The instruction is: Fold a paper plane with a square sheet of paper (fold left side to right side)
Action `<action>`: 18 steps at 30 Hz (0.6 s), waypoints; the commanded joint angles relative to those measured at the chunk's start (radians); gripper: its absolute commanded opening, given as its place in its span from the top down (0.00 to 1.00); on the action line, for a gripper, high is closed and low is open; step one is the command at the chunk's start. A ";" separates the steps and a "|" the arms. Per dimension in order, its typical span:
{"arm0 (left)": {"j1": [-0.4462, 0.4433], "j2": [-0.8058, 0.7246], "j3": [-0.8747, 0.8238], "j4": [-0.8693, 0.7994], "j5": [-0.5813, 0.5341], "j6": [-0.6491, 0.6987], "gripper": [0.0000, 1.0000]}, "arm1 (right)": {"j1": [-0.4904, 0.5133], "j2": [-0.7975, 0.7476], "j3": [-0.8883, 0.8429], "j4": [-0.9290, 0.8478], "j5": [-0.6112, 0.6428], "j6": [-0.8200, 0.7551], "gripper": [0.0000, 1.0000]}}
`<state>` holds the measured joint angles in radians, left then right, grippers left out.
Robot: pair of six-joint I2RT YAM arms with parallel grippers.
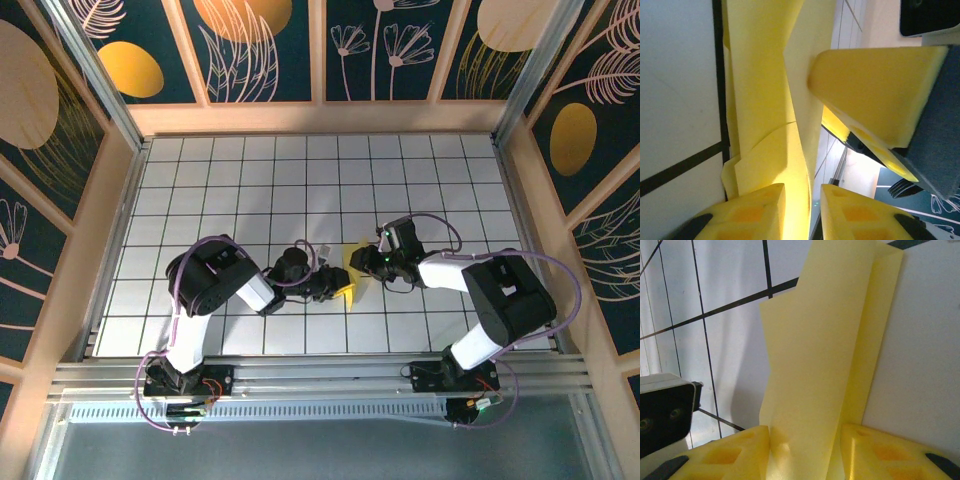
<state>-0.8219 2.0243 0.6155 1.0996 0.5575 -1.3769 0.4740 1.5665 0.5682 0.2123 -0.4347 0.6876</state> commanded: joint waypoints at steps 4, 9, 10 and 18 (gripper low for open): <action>0.037 -0.044 -0.003 -0.059 -0.021 0.056 0.70 | 0.023 0.047 0.012 -0.025 0.048 -0.013 0.58; 0.040 -0.024 0.031 -0.093 -0.018 0.074 0.71 | 0.026 0.047 0.014 -0.029 0.050 -0.016 0.58; 0.041 -0.019 0.037 -0.093 -0.018 0.076 0.71 | 0.025 0.047 0.015 -0.032 0.051 -0.017 0.58; 0.041 -0.003 0.074 -0.167 -0.041 0.111 0.82 | 0.027 0.047 0.016 -0.042 0.057 -0.022 0.58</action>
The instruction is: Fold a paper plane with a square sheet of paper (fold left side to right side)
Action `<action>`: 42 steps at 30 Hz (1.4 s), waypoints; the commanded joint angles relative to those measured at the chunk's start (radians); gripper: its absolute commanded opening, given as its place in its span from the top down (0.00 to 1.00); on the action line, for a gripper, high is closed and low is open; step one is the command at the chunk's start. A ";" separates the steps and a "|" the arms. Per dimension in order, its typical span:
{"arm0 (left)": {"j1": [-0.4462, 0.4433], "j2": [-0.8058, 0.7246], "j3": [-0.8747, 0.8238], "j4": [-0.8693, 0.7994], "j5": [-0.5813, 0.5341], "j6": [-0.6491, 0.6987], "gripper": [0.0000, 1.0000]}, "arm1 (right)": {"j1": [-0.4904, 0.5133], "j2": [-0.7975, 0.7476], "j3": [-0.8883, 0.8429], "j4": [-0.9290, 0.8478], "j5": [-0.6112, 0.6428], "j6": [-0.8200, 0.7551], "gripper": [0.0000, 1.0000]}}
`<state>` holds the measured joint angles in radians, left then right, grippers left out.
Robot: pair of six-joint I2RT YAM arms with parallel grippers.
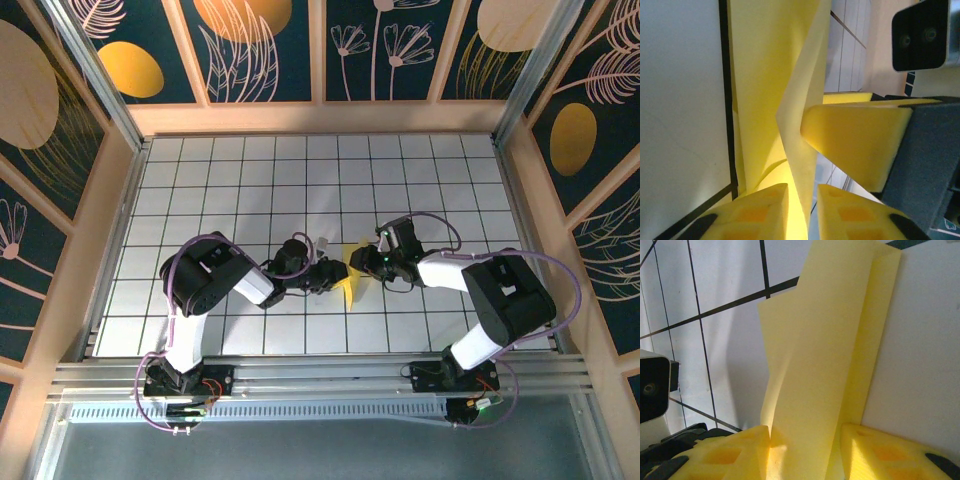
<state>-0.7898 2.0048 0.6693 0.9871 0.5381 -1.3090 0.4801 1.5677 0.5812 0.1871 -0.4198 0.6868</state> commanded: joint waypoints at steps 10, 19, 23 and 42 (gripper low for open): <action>0.011 -0.001 0.036 -0.183 -0.070 0.108 0.93 | 0.024 0.043 0.006 -0.026 0.049 -0.027 0.58; 0.010 -0.003 0.027 -0.224 -0.090 0.124 0.98 | 0.024 0.045 0.011 -0.031 0.050 -0.029 0.58; 0.009 -0.015 -0.003 -0.218 -0.102 0.122 0.98 | 0.023 0.049 0.016 -0.032 0.049 -0.031 0.58; 0.009 -0.012 -0.005 -0.262 -0.117 0.145 1.00 | 0.026 0.035 0.030 -0.023 0.029 -0.026 0.58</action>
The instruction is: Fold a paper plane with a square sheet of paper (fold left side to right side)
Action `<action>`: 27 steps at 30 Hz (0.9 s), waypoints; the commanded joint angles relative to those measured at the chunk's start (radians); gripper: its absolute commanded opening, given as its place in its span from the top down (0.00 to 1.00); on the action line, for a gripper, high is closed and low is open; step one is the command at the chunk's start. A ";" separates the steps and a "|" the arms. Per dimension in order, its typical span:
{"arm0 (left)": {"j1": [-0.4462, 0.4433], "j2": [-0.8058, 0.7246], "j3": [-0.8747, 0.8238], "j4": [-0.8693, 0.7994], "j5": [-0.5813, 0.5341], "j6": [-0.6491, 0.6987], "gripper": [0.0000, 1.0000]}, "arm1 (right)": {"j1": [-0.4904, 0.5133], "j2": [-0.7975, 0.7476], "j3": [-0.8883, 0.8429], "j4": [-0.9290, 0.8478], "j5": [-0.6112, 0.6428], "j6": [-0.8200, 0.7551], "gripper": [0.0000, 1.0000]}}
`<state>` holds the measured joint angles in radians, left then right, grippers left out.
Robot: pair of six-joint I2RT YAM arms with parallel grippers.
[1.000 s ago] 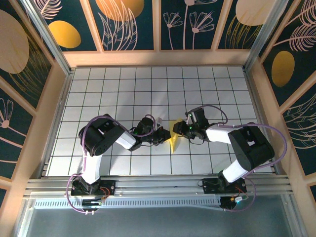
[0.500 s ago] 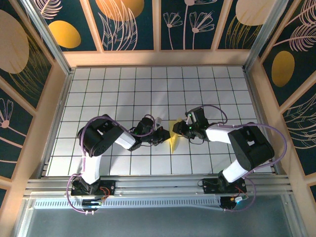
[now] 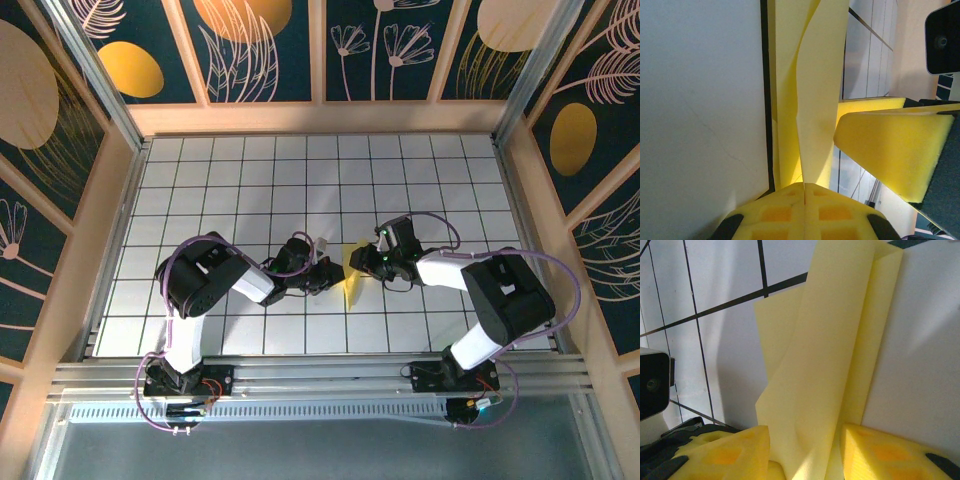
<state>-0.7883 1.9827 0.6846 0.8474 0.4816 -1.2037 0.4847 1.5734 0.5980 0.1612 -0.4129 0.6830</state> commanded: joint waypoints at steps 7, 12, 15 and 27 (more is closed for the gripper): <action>0.008 0.016 -0.010 -0.156 -0.073 0.053 1.00 | 0.020 0.025 0.029 -0.008 0.022 -0.022 0.58; 0.008 0.012 -0.011 -0.171 -0.081 0.059 1.00 | 0.020 0.010 0.031 -0.011 0.024 -0.018 0.58; 0.008 0.011 -0.011 -0.175 -0.084 0.059 1.00 | 0.020 -0.001 0.031 -0.014 0.026 -0.017 0.57; 0.008 0.006 -0.014 -0.197 -0.092 0.072 1.00 | 0.020 -0.006 0.031 -0.006 0.024 -0.014 0.55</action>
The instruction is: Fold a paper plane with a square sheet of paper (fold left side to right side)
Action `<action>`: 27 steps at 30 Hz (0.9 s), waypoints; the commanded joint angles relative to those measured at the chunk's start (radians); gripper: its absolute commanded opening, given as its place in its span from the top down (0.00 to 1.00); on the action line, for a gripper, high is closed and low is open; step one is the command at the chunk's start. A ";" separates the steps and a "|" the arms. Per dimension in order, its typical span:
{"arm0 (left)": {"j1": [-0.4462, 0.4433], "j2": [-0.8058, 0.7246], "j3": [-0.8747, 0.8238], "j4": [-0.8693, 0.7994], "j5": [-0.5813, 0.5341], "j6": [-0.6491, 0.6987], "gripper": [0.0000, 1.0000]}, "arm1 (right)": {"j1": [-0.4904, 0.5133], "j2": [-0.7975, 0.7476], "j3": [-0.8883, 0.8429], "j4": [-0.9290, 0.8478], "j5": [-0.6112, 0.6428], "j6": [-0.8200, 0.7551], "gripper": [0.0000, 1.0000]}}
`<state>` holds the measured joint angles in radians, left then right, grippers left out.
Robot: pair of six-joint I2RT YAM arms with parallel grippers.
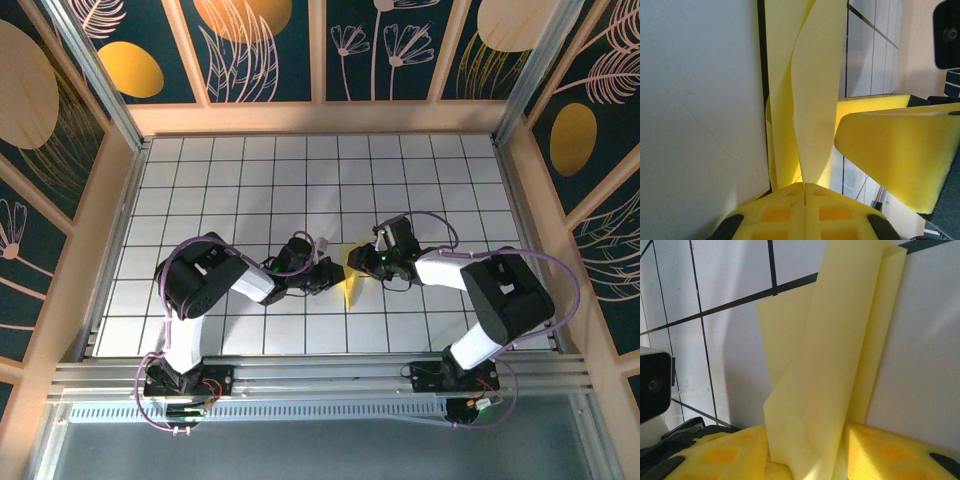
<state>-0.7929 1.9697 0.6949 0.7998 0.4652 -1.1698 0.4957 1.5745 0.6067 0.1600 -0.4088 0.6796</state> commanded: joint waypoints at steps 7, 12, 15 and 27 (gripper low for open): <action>0.012 0.018 -0.021 -0.162 -0.081 0.047 1.00 | 0.009 -0.013 0.026 -0.006 0.019 -0.005 0.53; 0.012 0.017 -0.016 -0.180 -0.086 0.052 1.00 | 0.010 -0.032 0.025 -0.006 0.031 0.000 0.49; 0.012 0.015 -0.014 -0.184 -0.089 0.055 1.00 | 0.008 -0.045 0.025 -0.011 0.034 0.000 0.47; 0.012 0.018 -0.003 -0.206 -0.094 0.062 1.00 | -0.006 -0.108 0.009 -0.030 0.042 0.000 0.50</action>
<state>-0.7940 1.9629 0.7094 0.7570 0.4625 -1.1511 0.4973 1.5024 0.6109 0.1532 -0.3889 0.6834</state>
